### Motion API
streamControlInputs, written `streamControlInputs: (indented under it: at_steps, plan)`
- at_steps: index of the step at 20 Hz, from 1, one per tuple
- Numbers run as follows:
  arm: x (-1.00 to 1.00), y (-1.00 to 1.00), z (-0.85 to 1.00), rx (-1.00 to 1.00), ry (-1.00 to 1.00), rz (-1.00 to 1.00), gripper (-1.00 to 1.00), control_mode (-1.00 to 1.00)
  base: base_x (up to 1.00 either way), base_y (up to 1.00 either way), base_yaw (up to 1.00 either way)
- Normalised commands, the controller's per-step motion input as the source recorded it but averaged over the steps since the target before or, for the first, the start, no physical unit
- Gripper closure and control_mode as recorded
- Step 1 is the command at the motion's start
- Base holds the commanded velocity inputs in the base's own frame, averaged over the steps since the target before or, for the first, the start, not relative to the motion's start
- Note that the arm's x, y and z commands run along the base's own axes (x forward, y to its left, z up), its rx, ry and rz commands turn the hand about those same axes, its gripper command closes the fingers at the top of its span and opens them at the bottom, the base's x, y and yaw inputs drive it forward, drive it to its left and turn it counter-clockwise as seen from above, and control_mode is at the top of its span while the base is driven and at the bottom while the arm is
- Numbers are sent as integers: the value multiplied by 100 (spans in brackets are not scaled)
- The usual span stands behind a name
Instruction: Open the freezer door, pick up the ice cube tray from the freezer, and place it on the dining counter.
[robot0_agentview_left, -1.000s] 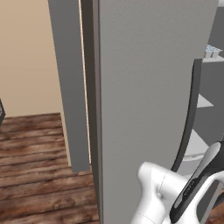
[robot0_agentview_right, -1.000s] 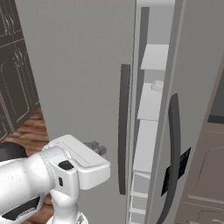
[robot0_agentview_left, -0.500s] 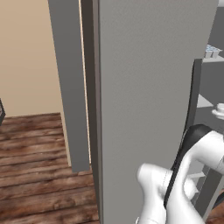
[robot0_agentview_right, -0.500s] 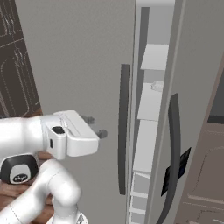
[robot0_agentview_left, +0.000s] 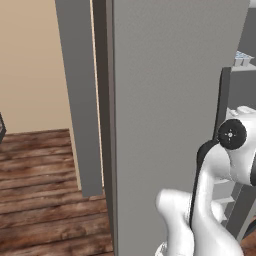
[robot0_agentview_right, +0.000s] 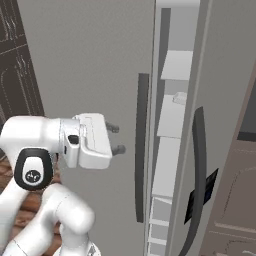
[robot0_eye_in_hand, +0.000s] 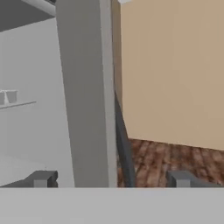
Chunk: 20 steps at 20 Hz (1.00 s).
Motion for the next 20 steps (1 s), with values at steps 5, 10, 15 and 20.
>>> streamControlInputs:
  at_steps: [5,10,15,20]
  plan:
    - [13,-46,-34,0,-23,-7,-100,-100,0,0,0]
    - [24,-28,-19,0,-3,-5,-100,-100,0,0,0]
    - [46,-31,-28,0,0,-7,-100,-100,0,0,0]
    - [19,-44,-22,0,-2,-1,-100,-100,0,0,0]
